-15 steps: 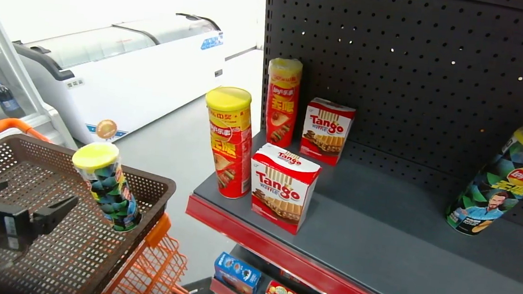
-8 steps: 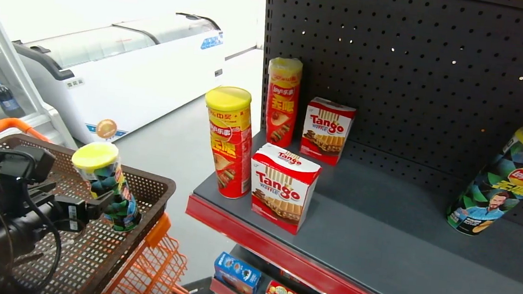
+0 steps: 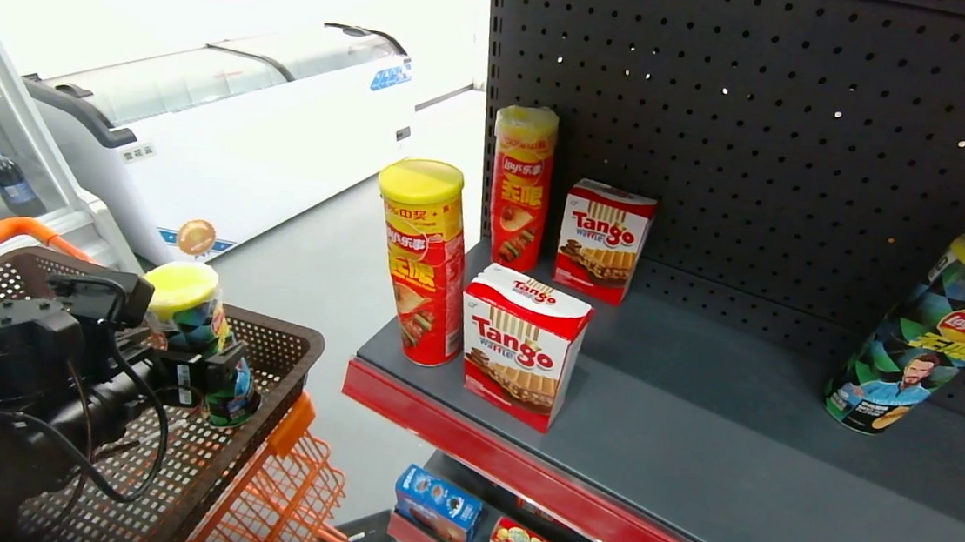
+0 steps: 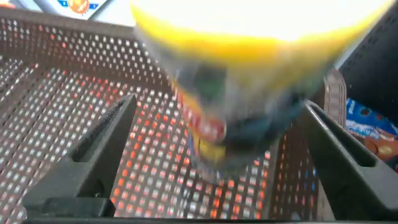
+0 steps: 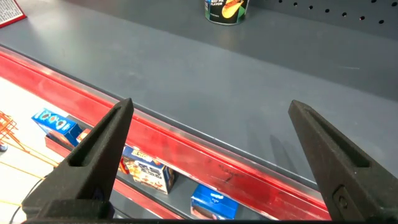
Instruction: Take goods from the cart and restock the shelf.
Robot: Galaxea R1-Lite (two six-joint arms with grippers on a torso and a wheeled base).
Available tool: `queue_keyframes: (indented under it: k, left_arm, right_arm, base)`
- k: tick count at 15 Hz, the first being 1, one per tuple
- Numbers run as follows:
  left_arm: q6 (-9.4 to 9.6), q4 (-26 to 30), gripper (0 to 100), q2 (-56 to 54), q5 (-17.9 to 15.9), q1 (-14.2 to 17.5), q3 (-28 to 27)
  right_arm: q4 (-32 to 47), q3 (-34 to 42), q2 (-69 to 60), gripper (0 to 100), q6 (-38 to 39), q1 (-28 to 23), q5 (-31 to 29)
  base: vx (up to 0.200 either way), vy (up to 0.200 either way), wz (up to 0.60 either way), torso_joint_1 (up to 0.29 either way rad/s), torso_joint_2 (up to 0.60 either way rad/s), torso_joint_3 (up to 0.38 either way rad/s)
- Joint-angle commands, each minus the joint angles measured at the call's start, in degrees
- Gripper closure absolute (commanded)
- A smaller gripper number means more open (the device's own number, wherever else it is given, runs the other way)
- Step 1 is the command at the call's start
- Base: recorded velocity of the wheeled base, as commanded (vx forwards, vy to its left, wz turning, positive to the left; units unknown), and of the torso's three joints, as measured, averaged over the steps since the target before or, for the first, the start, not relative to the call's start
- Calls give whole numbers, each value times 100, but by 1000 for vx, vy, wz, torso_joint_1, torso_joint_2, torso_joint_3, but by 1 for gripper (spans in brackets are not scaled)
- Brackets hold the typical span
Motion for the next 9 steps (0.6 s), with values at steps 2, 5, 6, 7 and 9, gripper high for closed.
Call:
queue_keyframes:
  k: [2, 5, 6, 7, 9]
  left_arm:
    - [1, -24, 0, 348, 4, 5, -262]
    - [1, -103, 100, 497, 4, -4, -359]
    - [-8, -252, 100, 594, 4, -22, -429]
    - [10, -208, 100, 603, 4, -39, -517]
    - [36, -191, 100, 594, -5, -39, -552]
  right_arm:
    - [2, 0, 0, 0, -1, 0, 4]
    - [-7, 0, 0, 0, -1, 0, 4]
    - [2, 0, 0, 0, -1, 0, 4]
    - [2, 0, 0, 0, -1, 0, 4]
    - [-7, 0, 0, 0, -1, 0, 4]
  base:
    - [0, 0, 0, 0, 0, 0]
    - [0, 0, 0, 0, 0, 0]
    - [0, 0, 0, 0, 0, 0]
    - [0, 0, 0, 0, 0, 0]
    - [0, 0, 0, 0, 0, 0]
